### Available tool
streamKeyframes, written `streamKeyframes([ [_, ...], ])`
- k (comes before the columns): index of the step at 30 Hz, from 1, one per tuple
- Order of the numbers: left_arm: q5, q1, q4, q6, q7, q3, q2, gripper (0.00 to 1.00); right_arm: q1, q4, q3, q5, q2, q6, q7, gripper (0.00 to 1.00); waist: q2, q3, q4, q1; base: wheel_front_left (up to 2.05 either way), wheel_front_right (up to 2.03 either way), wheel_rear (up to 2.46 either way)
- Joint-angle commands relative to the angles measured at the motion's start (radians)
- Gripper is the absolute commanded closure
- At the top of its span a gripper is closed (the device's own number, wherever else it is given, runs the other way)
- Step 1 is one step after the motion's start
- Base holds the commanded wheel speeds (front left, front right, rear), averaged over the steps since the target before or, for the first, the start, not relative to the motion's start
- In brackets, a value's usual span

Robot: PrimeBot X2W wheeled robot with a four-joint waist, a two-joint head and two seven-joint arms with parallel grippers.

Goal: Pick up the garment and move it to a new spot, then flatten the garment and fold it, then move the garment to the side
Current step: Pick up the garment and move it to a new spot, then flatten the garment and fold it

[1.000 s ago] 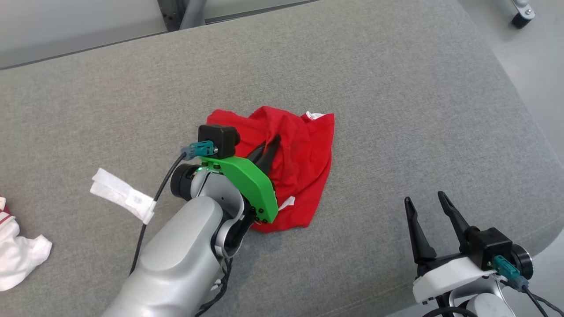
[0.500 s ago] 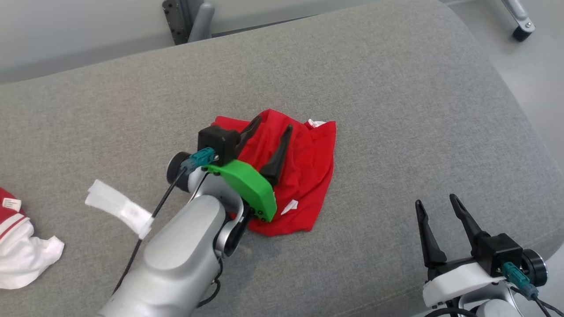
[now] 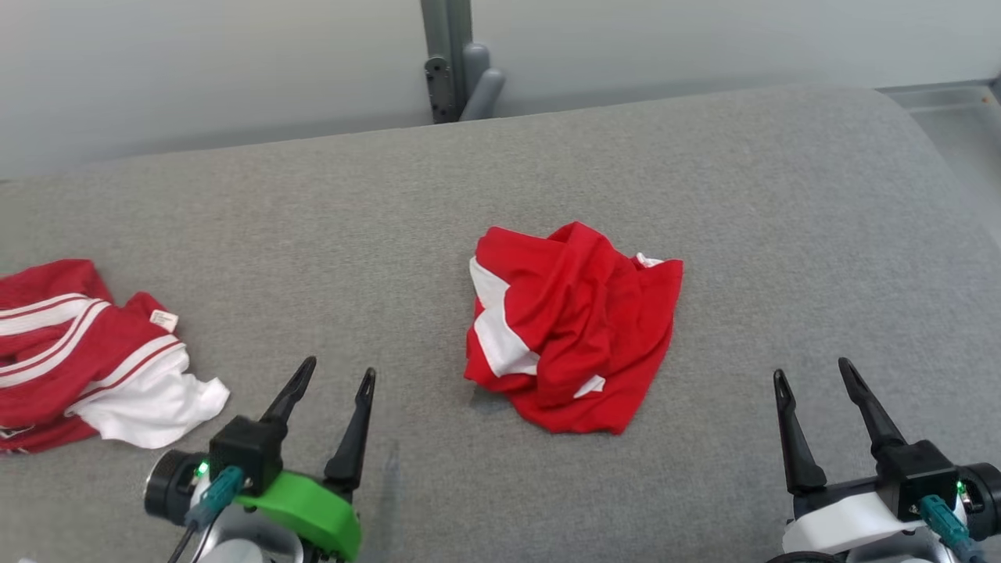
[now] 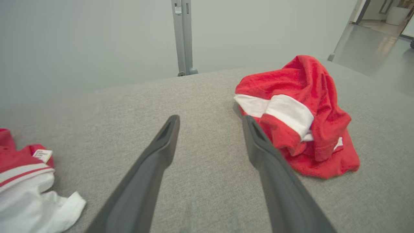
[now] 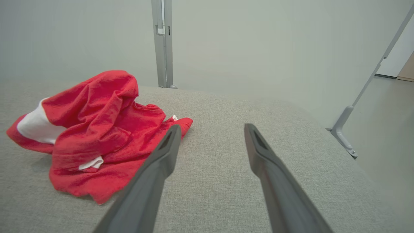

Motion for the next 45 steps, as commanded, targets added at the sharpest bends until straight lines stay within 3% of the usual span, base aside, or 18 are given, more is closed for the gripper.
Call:
streamKeyframes([
  [1, 0.009, 0.027, -0.007, 0.005, -0.006, 0.006, 0.013, 0.00, 0.023, 0.001, -0.002, -0.005, -0.006, 0.000, -0.007, 0.00, 0.0000, -0.058, 0.086, 0.0000, 0.00, 0.00, 0.00],
  [3, 0.036, 0.081, -0.050, 0.012, -0.006, 0.074, 0.012, 0.00, 0.026, 0.006, -0.009, -0.007, -0.010, 0.000, -0.007, 0.00, 0.0000, -0.070, 0.108, 0.0000, 0.00, 0.00, 0.00],
  [7, 0.087, 0.231, -0.080, -0.016, -0.006, 0.222, -0.016, 0.00, 0.044, 0.023, -0.022, -0.008, -0.014, 0.000, -0.007, 0.00, 0.0000, -0.089, 0.144, 0.0000, 0.00, 0.00, 0.00],
  [17, 0.280, 0.452, -0.110, -0.195, -0.006, 0.517, -0.132, 0.00, 0.082, 0.061, -0.038, -0.010, -0.018, 0.000, -0.007, 0.00, 0.0000, -0.113, 0.162, 0.0000, 0.00, 0.00, 0.00],
  [24, 0.364, 0.469, -0.108, -0.298, -0.006, 0.635, -0.228, 0.00, 0.090, 0.082, -0.044, -0.006, -0.017, 0.000, -0.007, 0.00, 0.0000, -0.114, 0.160, 0.0000, 0.00, 0.00, 0.00],
  [36, 0.414, 0.418, -0.083, -0.338, -0.007, 0.678, -0.275, 0.00, 0.055, 0.094, -0.028, 0.007, -0.017, 0.000, -0.007, 0.00, 0.0000, -0.093, 0.119, 0.0000, 0.00, 0.00, 0.00],
  [41, 0.392, 0.332, -0.071, -0.339, -0.007, 0.615, -0.249, 0.00, 0.029, 0.085, -0.007, 0.002, -0.019, 0.000, -0.007, 0.00, 0.0000, -0.058, 0.080, 0.0000, 0.00, 0.00, 0.00],
  [45, 0.356, 0.196, -0.009, -0.338, -0.006, 0.511, -0.220, 0.00, 0.001, 0.076, 0.001, 0.002, -0.016, 0.000, -0.007, 0.00, 0.0000, -0.011, 0.029, 0.0000, 0.00, 0.00, 0.00],
])
